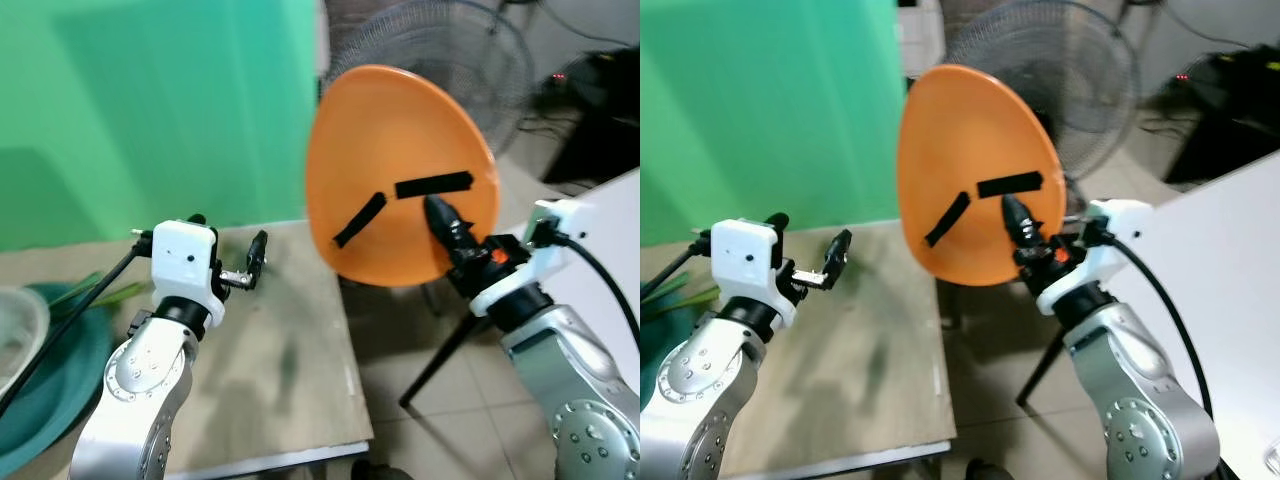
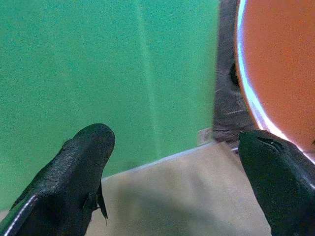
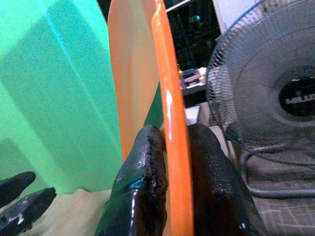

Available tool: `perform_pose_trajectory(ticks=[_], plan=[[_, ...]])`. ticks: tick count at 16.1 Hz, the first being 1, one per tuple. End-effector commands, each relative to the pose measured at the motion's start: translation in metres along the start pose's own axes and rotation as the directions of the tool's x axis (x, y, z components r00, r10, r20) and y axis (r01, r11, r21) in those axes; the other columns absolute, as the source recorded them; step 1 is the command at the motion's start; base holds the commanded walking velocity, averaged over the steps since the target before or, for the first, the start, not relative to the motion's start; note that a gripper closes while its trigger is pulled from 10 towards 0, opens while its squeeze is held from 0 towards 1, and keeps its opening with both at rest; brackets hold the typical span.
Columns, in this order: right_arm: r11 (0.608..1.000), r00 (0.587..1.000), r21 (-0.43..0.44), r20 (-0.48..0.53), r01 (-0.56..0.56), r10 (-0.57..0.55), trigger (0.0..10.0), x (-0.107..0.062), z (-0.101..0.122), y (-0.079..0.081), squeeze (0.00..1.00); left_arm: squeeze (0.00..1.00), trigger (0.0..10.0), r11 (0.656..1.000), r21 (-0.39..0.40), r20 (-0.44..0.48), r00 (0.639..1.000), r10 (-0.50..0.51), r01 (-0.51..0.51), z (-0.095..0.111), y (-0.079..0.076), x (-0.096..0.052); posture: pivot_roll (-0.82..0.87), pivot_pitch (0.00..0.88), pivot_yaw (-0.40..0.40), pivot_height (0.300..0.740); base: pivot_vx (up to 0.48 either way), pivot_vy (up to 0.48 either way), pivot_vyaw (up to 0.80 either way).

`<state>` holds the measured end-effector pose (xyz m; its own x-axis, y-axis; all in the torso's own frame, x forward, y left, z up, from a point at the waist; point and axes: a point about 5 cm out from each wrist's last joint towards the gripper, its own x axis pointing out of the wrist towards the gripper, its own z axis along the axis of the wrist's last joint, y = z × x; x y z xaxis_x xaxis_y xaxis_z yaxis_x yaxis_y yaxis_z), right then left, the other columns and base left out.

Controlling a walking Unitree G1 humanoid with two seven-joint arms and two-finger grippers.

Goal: Setting the table

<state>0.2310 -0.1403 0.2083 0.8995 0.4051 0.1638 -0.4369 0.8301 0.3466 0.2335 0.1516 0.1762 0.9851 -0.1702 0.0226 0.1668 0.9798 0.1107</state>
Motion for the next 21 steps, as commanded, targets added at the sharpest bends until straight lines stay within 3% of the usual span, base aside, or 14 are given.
perform_pose_trajectory(ticks=[1,6,15,18,21], plan=[[1.000,0.999,-0.004,0.028,-0.027,0.027,10.0,0.001,0.004,0.004,0.00,0.00,10.0,1.000,-0.002,0.000,1.000,0.018,-0.018,0.002,0.002,-0.003,-0.04,0.000,0.032,0.740,0.000,0.000,-0.80],[0.999,0.999,-0.006,-0.014,-0.048,0.048,10.0,0.001,-0.001,0.006,0.00,0.00,10.0,1.000,-0.019,0.001,1.000,0.017,-0.017,0.002,0.000,-0.005,-0.04,0.000,0.027,0.740,0.000,0.000,-0.28],[0.999,0.998,-0.004,-0.041,-0.042,0.041,10.0,0.001,-0.006,0.007,0.00,0.00,10.0,1.000,-0.014,-0.005,1.000,0.015,-0.015,0.003,0.000,-0.005,-0.04,0.000,0.025,0.740,-0.315,0.000,0.00],[0.999,0.998,-0.006,-0.058,-0.032,0.031,10.0,0.002,-0.007,0.005,0.00,0.00,10.0,1.000,-0.010,-0.008,1.000,0.017,-0.017,0.002,0.000,-0.004,-0.04,0.000,0.026,0.740,0.000,0.000,0.00],[1.000,0.997,-0.003,-0.065,-0.030,0.029,10.0,0.002,-0.007,0.005,0.00,0.00,10.0,1.000,-0.011,-0.009,1.000,0.017,-0.017,0.002,0.000,-0.004,-0.04,0.000,0.025,0.740,0.000,0.000,-0.80]])
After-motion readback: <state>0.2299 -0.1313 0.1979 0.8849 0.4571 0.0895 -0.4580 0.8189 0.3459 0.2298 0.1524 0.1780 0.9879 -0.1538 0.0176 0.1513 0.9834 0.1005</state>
